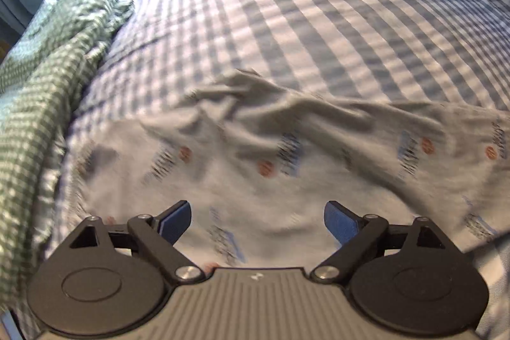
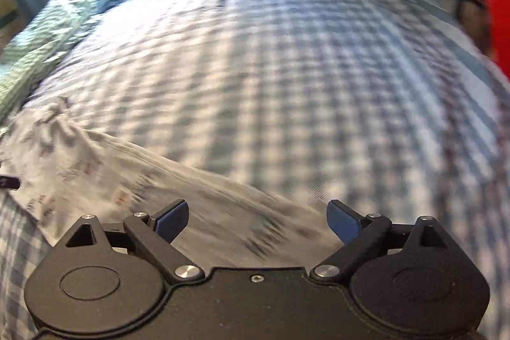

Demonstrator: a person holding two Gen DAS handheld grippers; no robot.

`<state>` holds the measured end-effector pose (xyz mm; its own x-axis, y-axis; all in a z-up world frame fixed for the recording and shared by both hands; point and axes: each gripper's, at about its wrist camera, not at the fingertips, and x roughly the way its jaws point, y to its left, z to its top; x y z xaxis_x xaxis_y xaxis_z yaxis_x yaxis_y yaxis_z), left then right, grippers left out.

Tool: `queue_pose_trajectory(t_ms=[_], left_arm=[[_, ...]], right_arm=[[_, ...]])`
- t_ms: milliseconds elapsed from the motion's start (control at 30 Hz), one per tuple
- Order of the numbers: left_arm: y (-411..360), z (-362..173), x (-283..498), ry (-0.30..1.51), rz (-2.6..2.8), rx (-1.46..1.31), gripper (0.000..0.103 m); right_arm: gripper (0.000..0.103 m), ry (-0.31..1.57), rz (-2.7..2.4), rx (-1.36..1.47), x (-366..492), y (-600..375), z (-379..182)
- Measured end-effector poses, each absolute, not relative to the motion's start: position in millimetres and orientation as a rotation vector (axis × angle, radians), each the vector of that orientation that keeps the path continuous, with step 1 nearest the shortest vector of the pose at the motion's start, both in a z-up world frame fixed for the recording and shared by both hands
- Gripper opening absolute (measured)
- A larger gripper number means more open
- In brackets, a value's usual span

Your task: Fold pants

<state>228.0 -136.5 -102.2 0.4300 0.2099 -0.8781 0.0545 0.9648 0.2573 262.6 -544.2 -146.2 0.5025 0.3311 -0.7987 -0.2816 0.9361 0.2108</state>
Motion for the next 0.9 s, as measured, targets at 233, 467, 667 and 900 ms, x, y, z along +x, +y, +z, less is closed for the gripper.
queue_pose_trajectory(t_ms=[233, 467, 667, 900], left_arm=[[-67.4, -87.9, 298.9, 1.016, 0.006, 0.333, 0.093], [-35.8, -118.5, 316.6, 0.981, -0.213, 0.411, 0.092], [-3.4, -171.2, 311.4, 1.038, -0.187, 0.386, 0.091], [31.6, -163.0, 291.3, 0.961, -0.244, 0.299, 0.090]], right_arm=[[0.090, 0.913, 0.634, 0.066, 313.4, -419.8, -137.5], [0.059, 0.950, 0.841, 0.126, 367.9, -323.0, -127.2], [0.047, 1.042, 0.978, 0.061, 401.7, -248.8, -146.1], [0.000, 0.986, 0.924, -0.102, 369.2, -219.0, -151.9]])
